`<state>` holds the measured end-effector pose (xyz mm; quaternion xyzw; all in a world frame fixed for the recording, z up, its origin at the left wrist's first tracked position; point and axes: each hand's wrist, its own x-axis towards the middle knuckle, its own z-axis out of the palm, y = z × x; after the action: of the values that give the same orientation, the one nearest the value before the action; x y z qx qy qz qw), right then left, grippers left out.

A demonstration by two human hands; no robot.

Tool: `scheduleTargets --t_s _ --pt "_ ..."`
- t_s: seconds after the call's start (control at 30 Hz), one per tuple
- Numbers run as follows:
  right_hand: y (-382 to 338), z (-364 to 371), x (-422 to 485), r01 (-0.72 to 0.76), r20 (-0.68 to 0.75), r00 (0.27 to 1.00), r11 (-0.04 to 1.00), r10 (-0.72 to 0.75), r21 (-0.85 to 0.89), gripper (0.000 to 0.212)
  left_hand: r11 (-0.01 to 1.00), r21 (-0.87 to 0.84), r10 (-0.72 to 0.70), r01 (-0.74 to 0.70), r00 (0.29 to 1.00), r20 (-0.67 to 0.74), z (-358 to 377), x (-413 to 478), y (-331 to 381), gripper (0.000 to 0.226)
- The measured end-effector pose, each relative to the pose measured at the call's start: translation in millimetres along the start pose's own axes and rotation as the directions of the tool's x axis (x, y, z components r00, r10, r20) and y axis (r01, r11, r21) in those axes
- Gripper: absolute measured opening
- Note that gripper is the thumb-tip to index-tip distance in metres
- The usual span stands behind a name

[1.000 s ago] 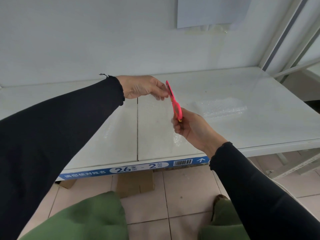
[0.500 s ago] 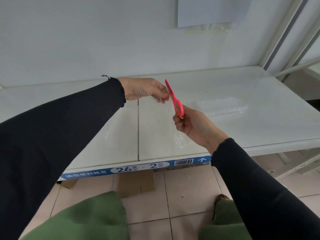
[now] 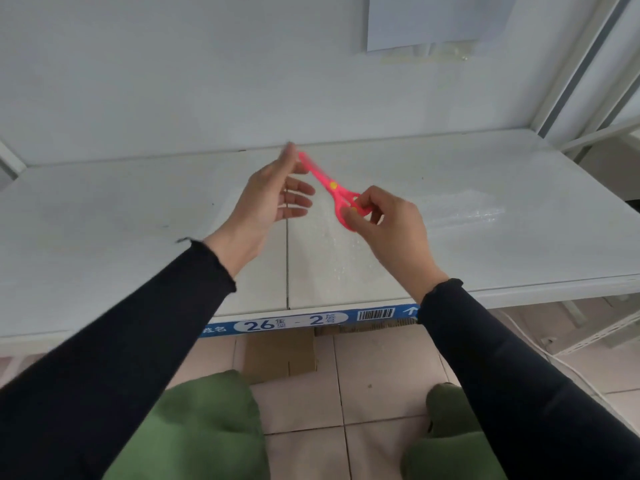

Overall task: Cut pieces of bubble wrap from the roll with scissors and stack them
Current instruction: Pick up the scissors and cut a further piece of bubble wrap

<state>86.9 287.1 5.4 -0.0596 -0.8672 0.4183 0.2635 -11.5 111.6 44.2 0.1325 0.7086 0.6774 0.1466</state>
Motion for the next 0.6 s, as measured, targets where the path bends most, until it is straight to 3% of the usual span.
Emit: scheduleTargets --t_s 0.1,0.17,0.3,0.47,0.53,0.6 --pt "-8.2 23.2 -11.5 0.065 0.121 0.992 0.973 -0.038 -0.221 0.027 1.0 0.024 0.018 -0.016 0.998 -0.059 -10.3 -25.9 -27.7 0.012" --pt "-12.1 39.4 -18.2 0.134 0.181 0.981 0.93 -0.075 -0.341 0.026 1.0 -0.025 -0.015 0.012 0.991 -0.135 -17.9 -32.2 -45.2 0.006" --pt "-11.2 69.6 -29.9 0.29 0.268 0.949 0.79 -0.165 -0.54 0.026 0.994 0.003 -0.106 0.11 0.964 -0.244 -32.3 -32.9 -67.8 0.018" --pt "0.9 97.0 -40.7 0.33 0.316 0.937 0.664 -0.147 -0.671 0.026 0.961 0.184 -0.15 0.207 0.947 -0.284 -44.4 -26.5 -88.7 0.038" --pt "-0.4 97.2 -40.4 0.342 0.31 0.936 0.633 -0.165 -0.695 0.023 0.919 0.334 -0.112 0.208 0.952 -0.284 -49.1 -20.3 -95.4 0.045" --pt "-6.8 86.1 -35.9 0.36 0.295 0.932 0.642 -0.212 -0.677 0.023 0.763 0.619 -0.022 0.184 0.965 -0.26 -50.6 -17.6 -96.0 0.054"
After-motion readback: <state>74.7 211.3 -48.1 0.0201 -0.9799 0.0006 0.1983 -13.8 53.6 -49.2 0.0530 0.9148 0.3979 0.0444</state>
